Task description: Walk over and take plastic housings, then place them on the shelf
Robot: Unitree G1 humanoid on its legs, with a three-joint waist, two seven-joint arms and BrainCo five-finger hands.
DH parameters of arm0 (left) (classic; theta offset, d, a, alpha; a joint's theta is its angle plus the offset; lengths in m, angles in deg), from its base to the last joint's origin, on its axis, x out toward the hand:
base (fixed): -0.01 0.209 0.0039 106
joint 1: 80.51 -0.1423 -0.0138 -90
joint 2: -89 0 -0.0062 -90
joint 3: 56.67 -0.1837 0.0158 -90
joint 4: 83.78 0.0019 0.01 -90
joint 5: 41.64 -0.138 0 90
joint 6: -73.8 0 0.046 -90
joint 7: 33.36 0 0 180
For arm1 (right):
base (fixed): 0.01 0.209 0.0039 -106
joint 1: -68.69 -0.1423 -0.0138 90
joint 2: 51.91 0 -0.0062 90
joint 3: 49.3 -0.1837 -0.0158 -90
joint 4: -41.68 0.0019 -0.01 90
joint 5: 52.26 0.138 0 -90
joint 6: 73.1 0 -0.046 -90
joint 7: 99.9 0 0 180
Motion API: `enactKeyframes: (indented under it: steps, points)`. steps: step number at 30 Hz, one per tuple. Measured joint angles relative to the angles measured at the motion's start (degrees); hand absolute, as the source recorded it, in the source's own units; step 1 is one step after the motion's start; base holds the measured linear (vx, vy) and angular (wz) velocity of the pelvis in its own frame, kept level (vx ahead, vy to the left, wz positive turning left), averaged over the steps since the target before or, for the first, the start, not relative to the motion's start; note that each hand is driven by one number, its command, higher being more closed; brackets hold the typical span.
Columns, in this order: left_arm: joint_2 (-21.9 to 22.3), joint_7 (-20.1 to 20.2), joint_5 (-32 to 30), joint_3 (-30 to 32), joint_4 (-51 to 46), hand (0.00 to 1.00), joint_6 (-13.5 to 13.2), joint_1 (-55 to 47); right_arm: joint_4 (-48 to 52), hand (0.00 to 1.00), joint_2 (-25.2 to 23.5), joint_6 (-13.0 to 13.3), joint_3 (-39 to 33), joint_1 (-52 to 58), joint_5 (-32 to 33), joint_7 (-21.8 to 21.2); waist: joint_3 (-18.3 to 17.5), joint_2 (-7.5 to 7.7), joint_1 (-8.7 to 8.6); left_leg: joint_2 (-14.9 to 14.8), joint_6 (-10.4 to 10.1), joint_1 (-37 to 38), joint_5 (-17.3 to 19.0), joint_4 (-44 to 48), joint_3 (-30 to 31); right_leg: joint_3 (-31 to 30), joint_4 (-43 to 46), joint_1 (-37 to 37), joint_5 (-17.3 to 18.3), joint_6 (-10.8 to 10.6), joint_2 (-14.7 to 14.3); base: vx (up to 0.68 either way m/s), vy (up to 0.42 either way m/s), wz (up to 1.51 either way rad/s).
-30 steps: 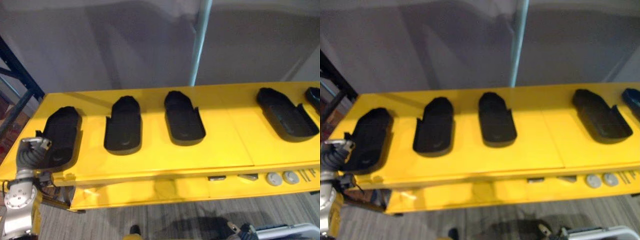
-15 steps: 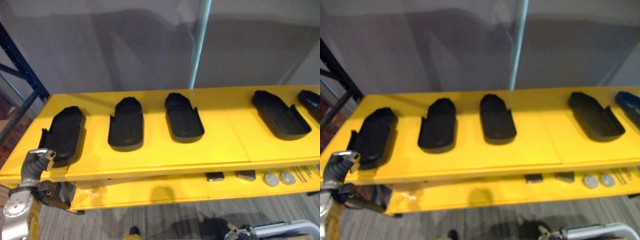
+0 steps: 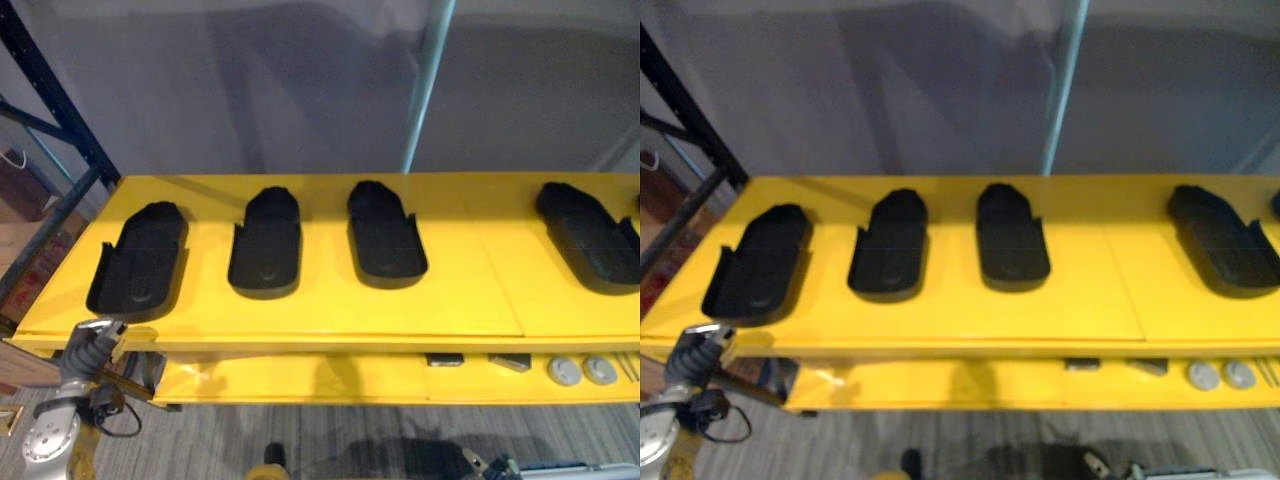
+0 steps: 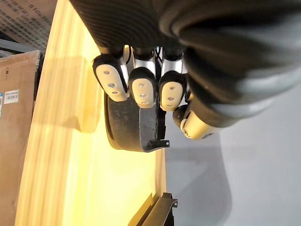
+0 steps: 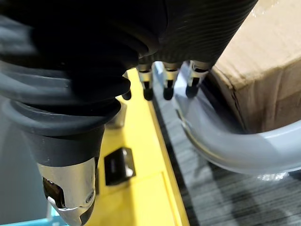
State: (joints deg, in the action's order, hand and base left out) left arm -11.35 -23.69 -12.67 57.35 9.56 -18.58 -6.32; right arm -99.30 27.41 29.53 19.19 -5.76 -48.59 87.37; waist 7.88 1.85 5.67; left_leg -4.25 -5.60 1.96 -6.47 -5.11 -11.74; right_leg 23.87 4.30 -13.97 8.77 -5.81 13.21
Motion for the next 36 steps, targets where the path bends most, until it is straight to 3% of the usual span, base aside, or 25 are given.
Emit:
enactKeyframes:
  steps: [18,36]
  points:
    - [1.1,-2.2,0.4,0.0,0.3,1.0,0.4,-1.2,0.0,0.0,0.0,0.0,0.0,-0.3,0.0,0.3,0.1,-0.2,0.06,0.0,0.0,-0.1,0.0,0.0,0.0,0.0,-0.3,0.0,0.3,0.4,-0.1,0.0,0.0,0.0]
    - [1.1,-5.1,2.5,0.0,7.8,1.0,0.4,2.4,0.1,0.0,0.3,0.0,0.3,-0.6,-0.1,0.3,0.8,-0.55,-0.16,-0.2,0.0,0.1,0.1,0.0,-0.9,-0.5,-0.3,0.1,0.3,0.4,-0.1,0.0,0.0,0.0]
